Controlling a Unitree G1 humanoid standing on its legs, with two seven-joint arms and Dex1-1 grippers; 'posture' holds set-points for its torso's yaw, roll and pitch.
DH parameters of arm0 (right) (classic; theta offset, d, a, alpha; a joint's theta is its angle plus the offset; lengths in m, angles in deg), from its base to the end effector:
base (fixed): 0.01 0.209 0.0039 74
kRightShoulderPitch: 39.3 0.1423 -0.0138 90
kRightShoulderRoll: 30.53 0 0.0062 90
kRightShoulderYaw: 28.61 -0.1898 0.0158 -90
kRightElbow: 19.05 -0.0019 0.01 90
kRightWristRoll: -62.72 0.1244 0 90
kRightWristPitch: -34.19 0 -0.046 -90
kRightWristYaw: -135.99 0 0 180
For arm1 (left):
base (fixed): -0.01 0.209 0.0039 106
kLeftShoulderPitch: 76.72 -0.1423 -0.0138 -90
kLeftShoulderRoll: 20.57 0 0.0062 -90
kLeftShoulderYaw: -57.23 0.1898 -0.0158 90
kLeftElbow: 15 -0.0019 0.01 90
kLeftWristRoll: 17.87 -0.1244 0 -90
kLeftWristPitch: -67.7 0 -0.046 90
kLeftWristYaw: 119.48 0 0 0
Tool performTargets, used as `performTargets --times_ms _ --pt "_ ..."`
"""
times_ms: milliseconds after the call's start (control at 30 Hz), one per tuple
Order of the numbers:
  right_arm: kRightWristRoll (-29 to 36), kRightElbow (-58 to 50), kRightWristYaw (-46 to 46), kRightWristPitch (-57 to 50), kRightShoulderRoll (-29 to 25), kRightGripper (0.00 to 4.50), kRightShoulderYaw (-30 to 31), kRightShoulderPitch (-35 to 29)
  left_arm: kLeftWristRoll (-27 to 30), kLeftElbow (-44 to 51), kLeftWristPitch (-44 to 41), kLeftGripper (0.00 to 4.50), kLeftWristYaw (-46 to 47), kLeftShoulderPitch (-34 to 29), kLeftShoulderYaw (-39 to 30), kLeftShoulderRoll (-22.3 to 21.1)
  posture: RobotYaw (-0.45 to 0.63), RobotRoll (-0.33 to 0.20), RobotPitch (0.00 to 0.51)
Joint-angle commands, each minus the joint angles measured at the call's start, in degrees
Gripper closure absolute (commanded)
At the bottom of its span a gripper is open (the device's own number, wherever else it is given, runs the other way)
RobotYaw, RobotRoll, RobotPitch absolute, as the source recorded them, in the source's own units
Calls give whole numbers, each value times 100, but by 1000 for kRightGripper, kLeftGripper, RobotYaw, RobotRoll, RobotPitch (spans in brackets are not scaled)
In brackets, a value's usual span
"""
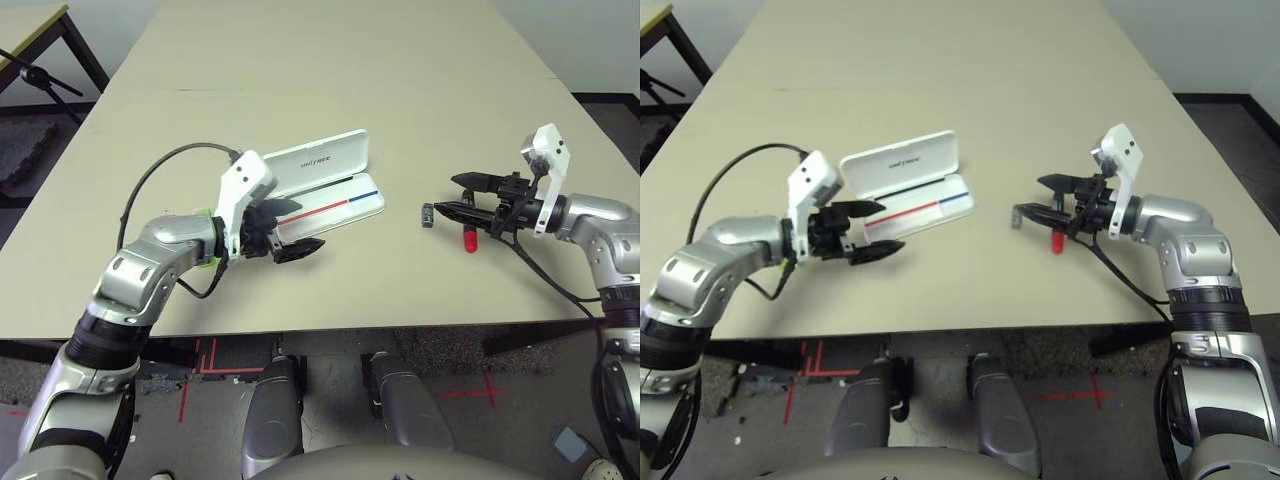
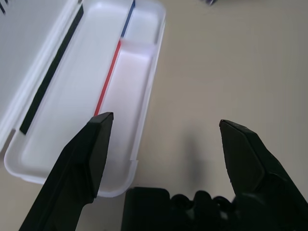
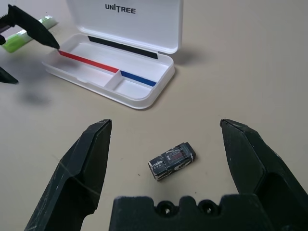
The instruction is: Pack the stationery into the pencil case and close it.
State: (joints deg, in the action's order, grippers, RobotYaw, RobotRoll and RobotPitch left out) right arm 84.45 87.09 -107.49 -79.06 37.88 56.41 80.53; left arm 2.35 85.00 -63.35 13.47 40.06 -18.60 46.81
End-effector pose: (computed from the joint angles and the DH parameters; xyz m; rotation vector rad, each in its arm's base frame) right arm 0.2750 -0.2808 0.1496 -0.1111 0.1811 0.9315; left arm 0.2545 0.2018 0.1467 0.3511 0.3893 -1.0104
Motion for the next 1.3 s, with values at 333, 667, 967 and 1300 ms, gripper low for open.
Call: performTargets --times_ms 333,667,967,1300 --pt "-79 -101 190 42 126 0 89 -140 -418 -371 -10 55 -270 182 315 135 -79 0 179" --pt "122 -395 59 -114 131 0 54 -218 -589 -626 -71 1030 -456 267 421 194 -88 0 179" --pt "314 -617 -99 -256 80 0 29 -328 -805 -1034 74 4488 -478 349 436 365 -95 0 179" --pt "725 -1294 -687 -967 -318 0 199 -571 -911 -603 528 4488 -1012 433 451 29 -86 0 177"
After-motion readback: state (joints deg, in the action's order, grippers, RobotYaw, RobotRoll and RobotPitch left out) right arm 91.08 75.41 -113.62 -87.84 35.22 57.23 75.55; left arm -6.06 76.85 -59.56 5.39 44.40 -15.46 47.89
